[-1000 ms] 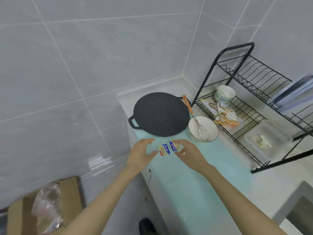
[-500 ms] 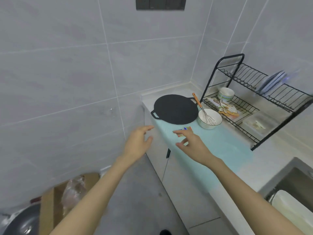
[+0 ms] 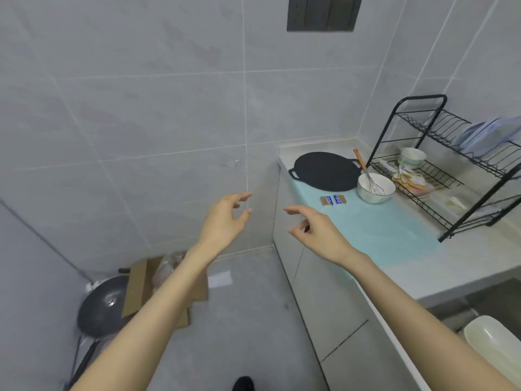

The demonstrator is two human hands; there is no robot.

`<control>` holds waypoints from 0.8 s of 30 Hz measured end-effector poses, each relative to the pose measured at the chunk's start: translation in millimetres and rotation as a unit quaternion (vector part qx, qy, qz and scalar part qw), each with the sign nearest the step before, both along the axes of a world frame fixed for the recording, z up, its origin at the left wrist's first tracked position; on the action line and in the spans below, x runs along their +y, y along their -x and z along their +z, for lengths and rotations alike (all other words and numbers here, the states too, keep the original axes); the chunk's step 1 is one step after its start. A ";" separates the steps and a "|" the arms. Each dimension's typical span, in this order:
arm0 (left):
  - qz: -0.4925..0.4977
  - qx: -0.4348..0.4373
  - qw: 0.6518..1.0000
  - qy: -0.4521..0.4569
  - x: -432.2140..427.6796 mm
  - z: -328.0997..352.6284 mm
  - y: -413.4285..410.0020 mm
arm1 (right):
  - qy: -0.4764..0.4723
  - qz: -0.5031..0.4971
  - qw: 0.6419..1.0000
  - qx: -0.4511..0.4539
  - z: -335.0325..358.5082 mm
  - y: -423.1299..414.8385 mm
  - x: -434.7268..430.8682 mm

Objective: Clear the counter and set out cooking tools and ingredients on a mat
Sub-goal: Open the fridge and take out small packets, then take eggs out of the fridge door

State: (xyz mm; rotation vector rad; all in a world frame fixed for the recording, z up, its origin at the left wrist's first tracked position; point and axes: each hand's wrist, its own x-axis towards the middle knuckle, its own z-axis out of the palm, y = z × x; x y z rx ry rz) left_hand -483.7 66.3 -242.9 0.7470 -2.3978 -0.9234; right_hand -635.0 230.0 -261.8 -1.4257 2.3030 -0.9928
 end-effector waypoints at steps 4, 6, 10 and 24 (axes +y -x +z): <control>0.040 -0.015 0.999 0.025 44.6 -4.7 -55.3 | -0.005 0.043 0.999 0.004 -7.1 -44.4 34.2; 0.059 -0.026 0.998 0.024 68.7 -6.7 -86.2 | -0.008 0.065 0.998 -0.001 -10.4 -67.3 53.3; 0.095 -0.024 0.995 0.014 108.9 -7.6 -142.0 | -0.014 0.109 0.994 -0.007 -12.0 -107.9 78.9; 0.239 0.037 0.968 -0.072 169.4 0.3 -350.0 | -0.027 0.288 0.957 0.009 -4.9 -300.9 70.5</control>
